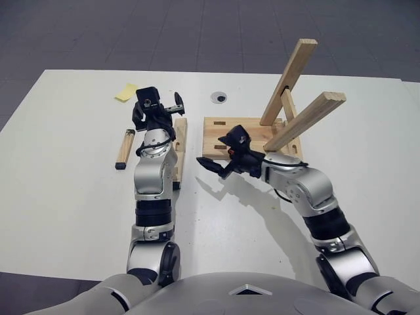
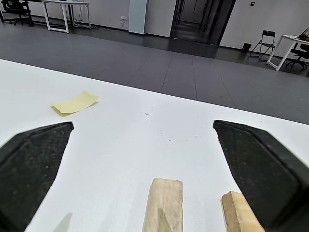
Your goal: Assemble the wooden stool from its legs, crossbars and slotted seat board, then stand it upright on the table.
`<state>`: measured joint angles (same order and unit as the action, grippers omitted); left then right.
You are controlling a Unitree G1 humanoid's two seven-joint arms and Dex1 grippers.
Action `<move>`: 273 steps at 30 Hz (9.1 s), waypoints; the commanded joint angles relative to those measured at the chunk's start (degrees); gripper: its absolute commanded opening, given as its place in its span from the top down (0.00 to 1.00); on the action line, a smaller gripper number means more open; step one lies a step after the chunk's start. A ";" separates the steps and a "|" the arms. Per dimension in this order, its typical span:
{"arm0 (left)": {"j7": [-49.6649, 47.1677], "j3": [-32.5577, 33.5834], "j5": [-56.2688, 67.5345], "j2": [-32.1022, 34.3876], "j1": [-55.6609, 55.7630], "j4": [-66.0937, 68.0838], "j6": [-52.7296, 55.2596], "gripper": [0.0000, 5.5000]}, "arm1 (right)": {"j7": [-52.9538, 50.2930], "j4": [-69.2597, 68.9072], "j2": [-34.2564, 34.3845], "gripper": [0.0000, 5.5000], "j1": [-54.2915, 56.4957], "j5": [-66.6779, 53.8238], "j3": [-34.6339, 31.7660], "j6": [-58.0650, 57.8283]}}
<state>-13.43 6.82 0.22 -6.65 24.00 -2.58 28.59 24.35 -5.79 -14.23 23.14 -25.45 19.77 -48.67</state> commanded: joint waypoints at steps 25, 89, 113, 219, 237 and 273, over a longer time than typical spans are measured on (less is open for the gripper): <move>-0.32 0.24 0.27 0.36 2.08 3.47 -0.25 0.02 | 14.72 2.51 -9.84 0.02 12.83 3.81 11.09 -17.04; 9.67 2.94 -1.27 17.71 -10.57 -2.94 8.98 0.02 | -23.84 -11.97 -10.74 0.02 -0.01 32.20 -23.55 2.73; 38.30 -1.55 3.89 34.77 -8.74 25.19 13.42 0.38 | -25.66 -22.34 -0.78 0.02 -1.46 29.17 -29.71 12.79; 44.85 -13.25 15.01 21.11 8.16 -6.22 -15.90 0.77 | -23.76 -16.07 14.90 0.91 10.40 -39.54 -27.53 4.37; 46.36 -12.49 21.75 21.07 7.32 -10.76 -8.08 0.52 | -23.04 -11.91 6.57 0.92 10.89 -27.65 -29.82 9.25; 28.78 -25.50 -12.32 29.33 -1.59 7.88 -10.26 0.02 | -26.38 -14.34 7.11 0.92 -14.14 -6.29 -41.16 25.86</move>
<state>12.86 -16.58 -9.42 20.05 23.75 4.80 18.80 -1.89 -19.30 -7.43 8.47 -31.03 -21.77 -21.92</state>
